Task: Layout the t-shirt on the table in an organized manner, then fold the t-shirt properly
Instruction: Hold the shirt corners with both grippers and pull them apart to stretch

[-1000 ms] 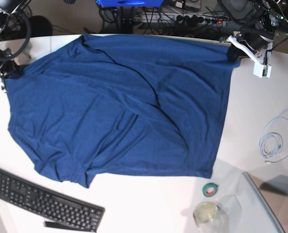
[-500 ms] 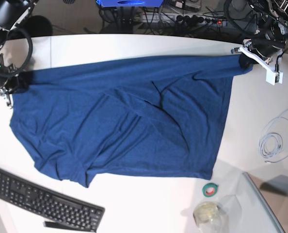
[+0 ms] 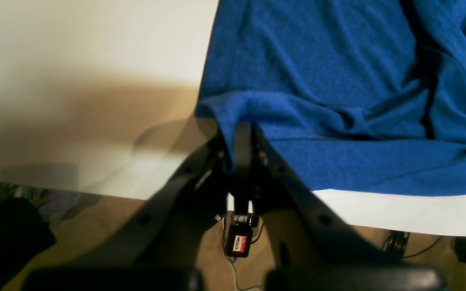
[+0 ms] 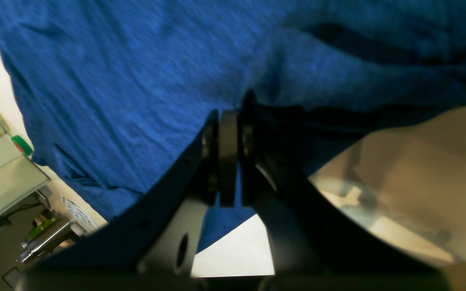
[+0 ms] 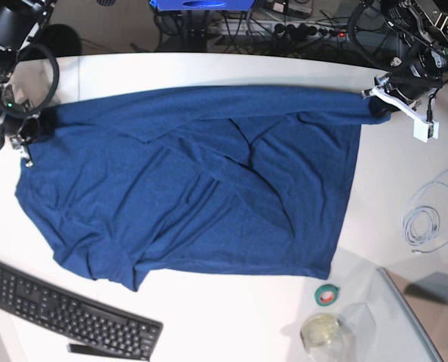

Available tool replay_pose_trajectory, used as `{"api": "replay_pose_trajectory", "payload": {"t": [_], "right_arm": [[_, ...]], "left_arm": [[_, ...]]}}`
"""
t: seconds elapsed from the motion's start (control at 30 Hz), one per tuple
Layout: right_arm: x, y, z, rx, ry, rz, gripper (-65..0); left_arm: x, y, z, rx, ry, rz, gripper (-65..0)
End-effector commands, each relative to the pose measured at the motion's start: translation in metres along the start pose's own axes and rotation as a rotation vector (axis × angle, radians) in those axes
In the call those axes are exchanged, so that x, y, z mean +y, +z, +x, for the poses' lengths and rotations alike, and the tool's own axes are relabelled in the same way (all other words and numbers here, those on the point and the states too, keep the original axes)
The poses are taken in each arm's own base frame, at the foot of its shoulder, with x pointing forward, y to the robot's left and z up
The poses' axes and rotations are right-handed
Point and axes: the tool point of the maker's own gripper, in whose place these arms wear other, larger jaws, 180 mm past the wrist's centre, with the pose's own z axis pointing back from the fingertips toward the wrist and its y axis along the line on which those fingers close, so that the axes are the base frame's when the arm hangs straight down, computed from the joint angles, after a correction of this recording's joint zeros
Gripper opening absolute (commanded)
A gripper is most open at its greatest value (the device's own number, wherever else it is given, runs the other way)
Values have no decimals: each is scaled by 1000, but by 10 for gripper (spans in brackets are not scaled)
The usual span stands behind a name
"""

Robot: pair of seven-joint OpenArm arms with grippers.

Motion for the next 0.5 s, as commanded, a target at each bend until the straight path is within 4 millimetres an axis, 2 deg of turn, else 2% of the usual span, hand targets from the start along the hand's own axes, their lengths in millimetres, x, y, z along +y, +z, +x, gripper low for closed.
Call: {"api": "replay_pose_trajectory", "payload": {"t": [0.0,0.17,0.33,0.4,0.47], "right_arm": [[8,6,15,-30,11,18,-644],[5,5,14,-24,6,13,-644],[6,8,15,-27,4,19,-630],[5,8,15,-26,3,18,-590],[3,8,13,-23,2,14,-515]], "left_arm": [[0,4,13,-42,-14,-1,-650],[0,4,13,-43,-13,-1,-650],[-16,-7,13,-10,-69,-34,-650],[-17,-12,12,10,-82,-24,-650],[-14,-14,13,18,-88,-6,-650]]}}
